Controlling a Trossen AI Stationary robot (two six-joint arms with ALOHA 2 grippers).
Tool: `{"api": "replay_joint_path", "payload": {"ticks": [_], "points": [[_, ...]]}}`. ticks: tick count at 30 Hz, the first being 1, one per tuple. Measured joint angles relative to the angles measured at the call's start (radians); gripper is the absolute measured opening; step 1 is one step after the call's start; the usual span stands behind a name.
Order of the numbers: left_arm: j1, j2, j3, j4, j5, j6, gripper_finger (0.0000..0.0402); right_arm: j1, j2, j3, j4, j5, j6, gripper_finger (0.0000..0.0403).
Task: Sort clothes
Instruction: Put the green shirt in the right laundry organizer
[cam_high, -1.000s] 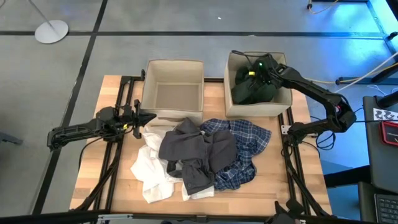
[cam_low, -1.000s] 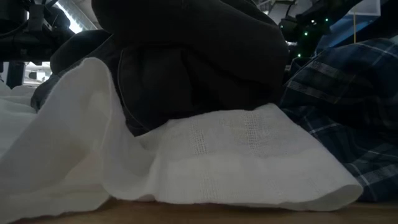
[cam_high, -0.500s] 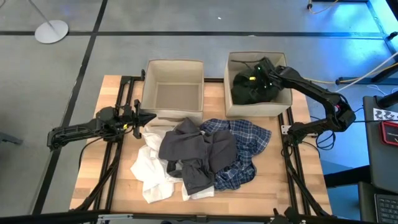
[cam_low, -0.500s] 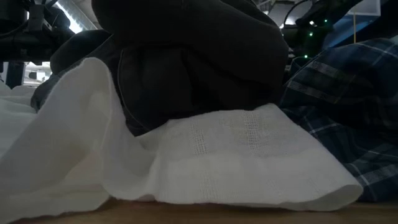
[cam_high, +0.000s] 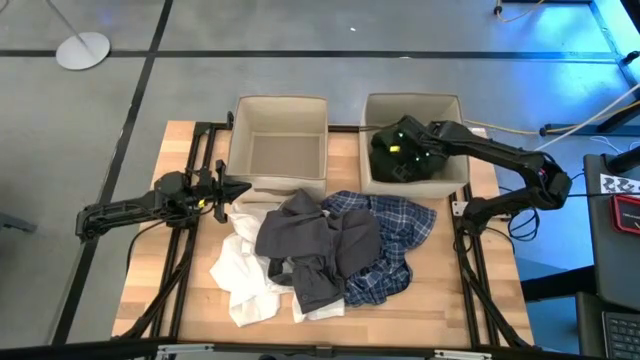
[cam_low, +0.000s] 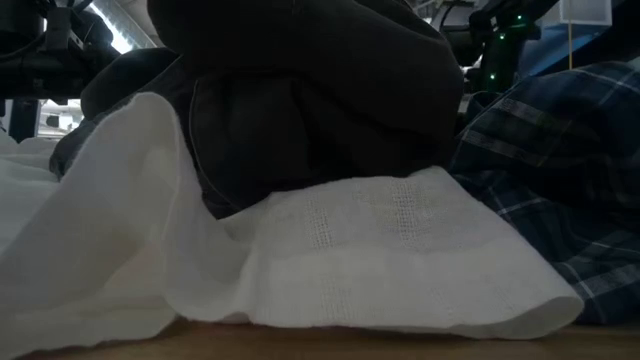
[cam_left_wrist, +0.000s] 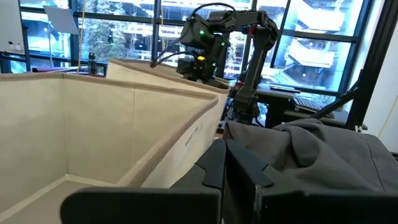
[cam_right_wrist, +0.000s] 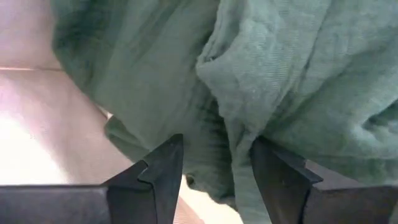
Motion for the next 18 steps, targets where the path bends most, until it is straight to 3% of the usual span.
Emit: {"api": "replay_joint_path", "payload": {"ticks": [9,18], "points": [[0.000,0.000,0.000,0.000,0.000,0.000,0.0004,0.094,0.000,0.000,-0.067,-0.006,0.073,0.0189],[0.000,0.000,0.000,0.000,0.000,0.004,0.0004,0.103,0.000,0.000,-0.045,0.090,0.026,0.0199]]}}
